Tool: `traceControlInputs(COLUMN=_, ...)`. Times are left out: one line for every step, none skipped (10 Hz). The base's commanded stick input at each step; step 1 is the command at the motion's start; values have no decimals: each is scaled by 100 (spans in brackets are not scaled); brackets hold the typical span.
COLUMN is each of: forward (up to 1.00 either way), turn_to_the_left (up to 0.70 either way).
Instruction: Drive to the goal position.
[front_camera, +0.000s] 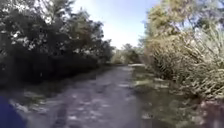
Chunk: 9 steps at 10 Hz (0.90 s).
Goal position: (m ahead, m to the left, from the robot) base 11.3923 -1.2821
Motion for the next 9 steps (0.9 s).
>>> traceControlInputs(forward=70, turn_to_the_left=0)
traceControlInputs(forward=70, turn_to_the_left=0)
traceControlInputs(forward=70, turn_to_the_left=0)
traceControlInputs(forward=70, turn_to_the_left=0)
traceControlInputs(forward=70, turn_to_the_left=0)
traceControlInputs(forward=70, turn_to_the_left=0)
traceControlInputs(forward=70, turn_to_the_left=0)
traceControlInputs(forward=70, turn_to_the_left=0)
traceControlInputs(forward=70, turn_to_the_left=0)
